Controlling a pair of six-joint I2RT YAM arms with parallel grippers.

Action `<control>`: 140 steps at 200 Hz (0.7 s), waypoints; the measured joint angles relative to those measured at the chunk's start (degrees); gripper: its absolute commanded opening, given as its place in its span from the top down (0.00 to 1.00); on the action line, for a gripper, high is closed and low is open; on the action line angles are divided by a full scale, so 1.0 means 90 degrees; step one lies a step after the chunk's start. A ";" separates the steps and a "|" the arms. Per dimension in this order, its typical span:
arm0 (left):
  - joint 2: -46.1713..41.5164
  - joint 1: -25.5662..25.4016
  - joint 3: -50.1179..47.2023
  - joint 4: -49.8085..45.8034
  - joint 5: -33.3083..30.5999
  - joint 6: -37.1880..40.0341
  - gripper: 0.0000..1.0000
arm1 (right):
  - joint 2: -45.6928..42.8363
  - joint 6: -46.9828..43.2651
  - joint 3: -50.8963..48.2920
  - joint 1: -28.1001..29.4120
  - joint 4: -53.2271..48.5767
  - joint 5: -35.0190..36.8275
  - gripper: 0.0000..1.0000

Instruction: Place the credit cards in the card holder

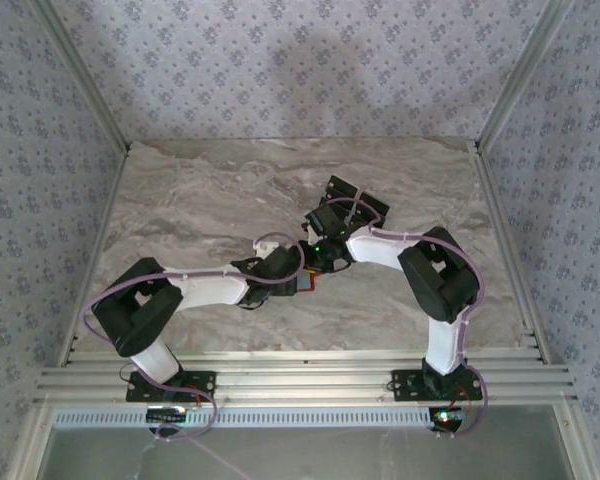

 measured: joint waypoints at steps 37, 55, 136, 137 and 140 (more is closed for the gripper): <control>0.0000 0.0000 -0.0012 0.0007 -0.0002 -0.0002 0.01 | 0.0000 0.0092 -0.0036 0.0005 0.0121 -0.0029 0.50; -0.0002 0.0000 -0.0012 0.0012 -0.0002 -0.0002 0.01 | 0.0000 0.0160 -0.0039 0.0015 0.0158 -0.0078 0.51; -0.0087 0.0000 -0.0063 -0.0015 0.0000 0.0005 0.00 | 0.0104 0.0393 -0.0056 0.0051 0.0437 -0.0347 0.51; -0.0097 0.0000 -0.0066 -0.0015 0.0000 0.0005 0.00 | 0.0104 0.0401 -0.0056 0.0051 0.0442 -0.0352 0.51; -0.0117 0.0000 -0.0073 -0.0029 0.0000 0.0007 0.00 | 0.0104 0.0401 -0.0056 0.0053 0.0444 -0.0357 0.51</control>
